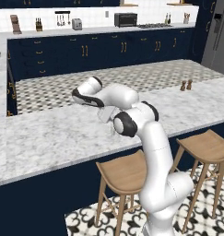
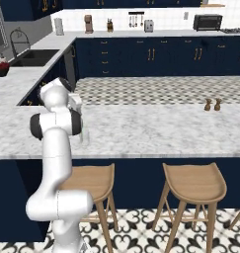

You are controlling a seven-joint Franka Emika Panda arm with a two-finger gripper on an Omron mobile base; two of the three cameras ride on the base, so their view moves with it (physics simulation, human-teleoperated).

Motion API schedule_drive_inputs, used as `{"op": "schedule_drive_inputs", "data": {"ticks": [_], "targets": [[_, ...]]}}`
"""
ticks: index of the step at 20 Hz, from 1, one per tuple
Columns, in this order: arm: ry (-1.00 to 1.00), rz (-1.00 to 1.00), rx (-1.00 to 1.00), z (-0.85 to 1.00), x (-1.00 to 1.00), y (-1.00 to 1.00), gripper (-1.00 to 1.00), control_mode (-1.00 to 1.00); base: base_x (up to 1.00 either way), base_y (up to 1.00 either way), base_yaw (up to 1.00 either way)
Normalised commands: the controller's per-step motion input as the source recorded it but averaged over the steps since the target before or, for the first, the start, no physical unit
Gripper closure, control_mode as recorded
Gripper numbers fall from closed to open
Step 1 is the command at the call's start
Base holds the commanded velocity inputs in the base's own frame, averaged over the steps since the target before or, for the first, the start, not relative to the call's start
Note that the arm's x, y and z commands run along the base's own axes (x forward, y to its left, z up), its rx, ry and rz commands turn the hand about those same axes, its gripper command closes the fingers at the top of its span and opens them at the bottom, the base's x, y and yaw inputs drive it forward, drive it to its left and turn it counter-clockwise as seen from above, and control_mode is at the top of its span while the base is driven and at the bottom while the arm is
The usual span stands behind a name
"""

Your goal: Take a straw from the drawer in front and place it inside the glass cup on the dining counter.

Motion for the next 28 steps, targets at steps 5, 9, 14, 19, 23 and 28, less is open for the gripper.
{"op": "schedule_drive_inputs", "data": {"ticks": [5,9,14,19,23,28], "targets": [[0.0,0.0,0.15,-0.32,0.06,0.0,-1.0,-1.0,0.0,0.0,0.0],[-0.08,0.0,0.14,-0.35,0.01,0.0,-1.0,-1.0,0.0,0.0,0.0],[-0.23,0.07,0.2,-0.02,0.0,0.0,-1.0,-1.0,0.0,0.0,0.0],[-0.25,0.12,0.26,0.0,0.0,0.0,-1.0,-1.0,0.0,0.0,0.0],[-0.33,0.17,0.3,0.11,-0.2,-0.02,-1.0,-1.0,0.0,0.0,0.0],[-0.42,0.24,0.31,0.4,-0.42,-0.12,-1.0,-1.0,0.0,0.0,0.0]]}}
